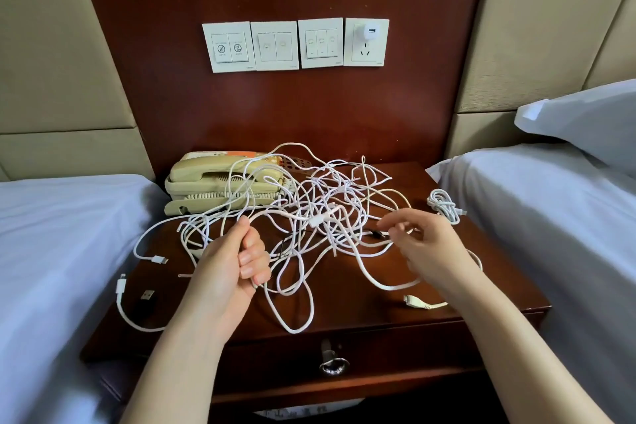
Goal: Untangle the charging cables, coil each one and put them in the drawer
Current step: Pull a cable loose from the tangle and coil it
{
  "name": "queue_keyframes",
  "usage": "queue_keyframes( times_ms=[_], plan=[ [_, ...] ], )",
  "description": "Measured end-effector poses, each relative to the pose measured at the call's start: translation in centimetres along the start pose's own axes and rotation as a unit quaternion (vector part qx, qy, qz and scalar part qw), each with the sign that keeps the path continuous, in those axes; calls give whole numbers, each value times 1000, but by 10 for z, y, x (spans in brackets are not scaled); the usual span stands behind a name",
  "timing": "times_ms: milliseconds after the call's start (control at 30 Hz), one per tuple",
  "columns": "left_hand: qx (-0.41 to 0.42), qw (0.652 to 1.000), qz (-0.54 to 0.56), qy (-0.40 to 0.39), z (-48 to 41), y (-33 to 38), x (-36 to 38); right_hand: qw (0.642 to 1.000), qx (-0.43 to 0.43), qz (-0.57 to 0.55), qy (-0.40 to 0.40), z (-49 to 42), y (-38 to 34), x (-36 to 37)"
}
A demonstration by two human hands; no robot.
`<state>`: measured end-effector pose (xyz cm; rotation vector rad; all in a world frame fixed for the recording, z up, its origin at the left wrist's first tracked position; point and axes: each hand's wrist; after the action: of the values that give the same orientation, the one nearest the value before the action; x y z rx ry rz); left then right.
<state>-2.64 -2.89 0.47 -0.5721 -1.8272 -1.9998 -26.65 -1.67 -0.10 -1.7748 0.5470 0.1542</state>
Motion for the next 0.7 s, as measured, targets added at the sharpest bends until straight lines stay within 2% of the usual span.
queue_keyframes(
  times_ms=[100,167,200,300,333,500,600,700],
  plan=[
    [-21,999,23,-24,-7,1,-6,986,68,-149,-27,-1,-3,-5],
    [-57,990,78,-107,-9,4,-9,979,81,-183,-33,-1,-4,-4],
    [-68,985,101,-124,-9,6,-9,977,83,-192,-27,-1,-3,-4],
    [-7,999,11,40,-6,6,-14,972,83,-218,15,-3,-4,2],
    [3,998,1,58,-3,8,-12,969,84,-228,34,-4,-4,4],
    [1,994,4,113,-2,12,-12,951,98,-281,88,-6,-4,12],
    [6,994,-8,107,0,12,-13,943,112,-295,104,-6,-6,18],
    [5,995,-45,84,2,11,-16,961,90,-235,117,-5,-7,22]
  ],
)
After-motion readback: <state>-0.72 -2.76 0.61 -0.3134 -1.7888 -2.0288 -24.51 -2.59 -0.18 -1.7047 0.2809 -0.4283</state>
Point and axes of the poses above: each hand's wrist, its own z-axis away from the middle knuckle, its own x-axis out of the palm, y = z × x, and after that the axes turned 3 degrees about y, right-handed
